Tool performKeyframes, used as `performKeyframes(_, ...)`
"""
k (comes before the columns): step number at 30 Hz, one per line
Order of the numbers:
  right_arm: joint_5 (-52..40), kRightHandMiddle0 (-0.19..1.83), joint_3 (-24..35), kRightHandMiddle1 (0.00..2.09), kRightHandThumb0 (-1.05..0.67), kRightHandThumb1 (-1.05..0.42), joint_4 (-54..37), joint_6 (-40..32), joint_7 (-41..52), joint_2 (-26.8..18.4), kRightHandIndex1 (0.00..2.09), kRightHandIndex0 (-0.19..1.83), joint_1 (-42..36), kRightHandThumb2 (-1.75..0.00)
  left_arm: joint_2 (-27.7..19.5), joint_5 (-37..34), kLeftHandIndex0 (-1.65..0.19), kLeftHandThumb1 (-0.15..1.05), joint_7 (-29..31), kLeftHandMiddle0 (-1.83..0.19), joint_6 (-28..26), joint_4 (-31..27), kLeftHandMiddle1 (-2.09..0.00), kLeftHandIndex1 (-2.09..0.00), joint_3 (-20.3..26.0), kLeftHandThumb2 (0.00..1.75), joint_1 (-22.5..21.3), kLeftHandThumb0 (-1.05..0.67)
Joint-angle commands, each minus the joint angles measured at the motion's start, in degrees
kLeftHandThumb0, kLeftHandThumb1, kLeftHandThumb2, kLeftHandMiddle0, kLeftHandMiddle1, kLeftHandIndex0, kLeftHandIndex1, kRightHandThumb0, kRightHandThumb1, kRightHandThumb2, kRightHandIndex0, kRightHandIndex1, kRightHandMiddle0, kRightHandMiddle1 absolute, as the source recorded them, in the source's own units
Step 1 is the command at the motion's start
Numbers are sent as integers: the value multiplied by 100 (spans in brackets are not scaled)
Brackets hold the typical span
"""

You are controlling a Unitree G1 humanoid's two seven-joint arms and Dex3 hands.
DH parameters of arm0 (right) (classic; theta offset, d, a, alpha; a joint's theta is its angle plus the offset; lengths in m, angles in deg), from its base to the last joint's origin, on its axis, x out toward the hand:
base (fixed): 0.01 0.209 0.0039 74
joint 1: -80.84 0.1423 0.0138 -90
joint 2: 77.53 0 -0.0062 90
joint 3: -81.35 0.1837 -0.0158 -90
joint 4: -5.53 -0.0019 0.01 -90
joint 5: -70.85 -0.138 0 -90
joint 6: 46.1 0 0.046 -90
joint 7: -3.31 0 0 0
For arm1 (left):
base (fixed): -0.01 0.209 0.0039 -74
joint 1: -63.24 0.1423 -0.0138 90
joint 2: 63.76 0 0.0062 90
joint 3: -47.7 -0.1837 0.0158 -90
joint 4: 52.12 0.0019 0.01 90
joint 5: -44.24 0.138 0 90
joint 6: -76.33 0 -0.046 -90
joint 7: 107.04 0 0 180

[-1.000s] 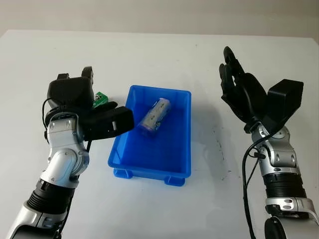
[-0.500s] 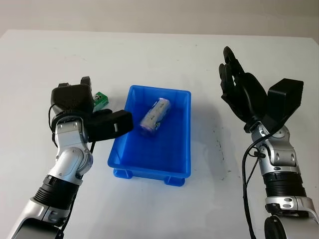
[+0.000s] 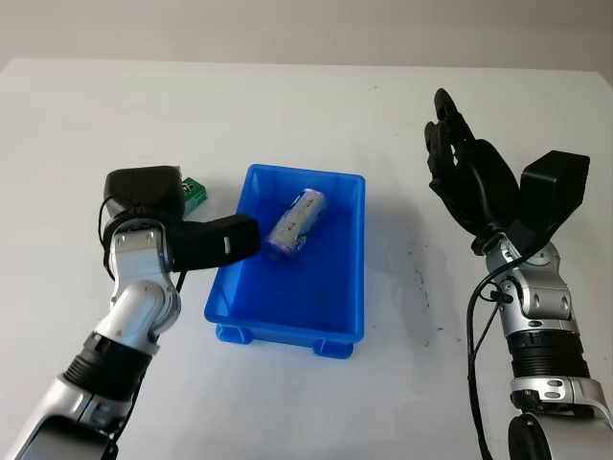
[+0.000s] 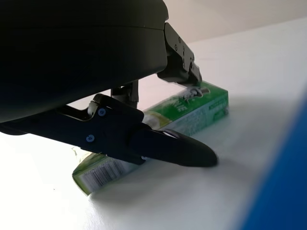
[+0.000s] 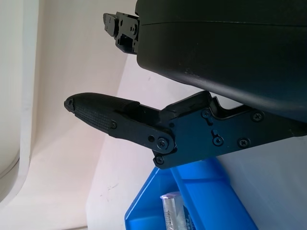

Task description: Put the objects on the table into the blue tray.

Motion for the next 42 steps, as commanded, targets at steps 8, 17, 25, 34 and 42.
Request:
performKeyframes(8, -31, -19, 45, 0, -69, -105, -68, -5, -2, -60, 0, -19, 124, -73, -127, 223, -28, 89, 403, -43, 32, -90, -209, -93, -47, 5, 65, -38)
performKeyframes(17, -62, -19, 77, 0, -70, -105, -85, -38, -18, -62, 0, -19, 133, -71, -94, 92, -40, 95, -10, -19, -14, 319, -200, -37, 14, 6, -51, -39)
performKeyframes(25, -108, -19, 82, 0, -70, -105, -123, -53, 30, -87, 0, -19, 121, -71, -646, -332, -24, 99, -592, -40, 635, 361, -209, -78, 173, 5, -199, -34)
performKeyframes(34, -95, -19, 64, 0, -68, -105, -232, -115, 12, -69, 0, -19, 60, -73, -1382, -1453, -30, 103, 424, -55, 1113, 57, -209, -134, 773, 6, -962, -37)
performKeyframes(42, -64, -19, 32, 0, -67, -105, -243, -132, 18, -60, 0, -19, 52, -75, -1485, -2849, -40, 104, 1098, -67, 1245, -182, -196, -177, 1203, 5, -1427, -38)
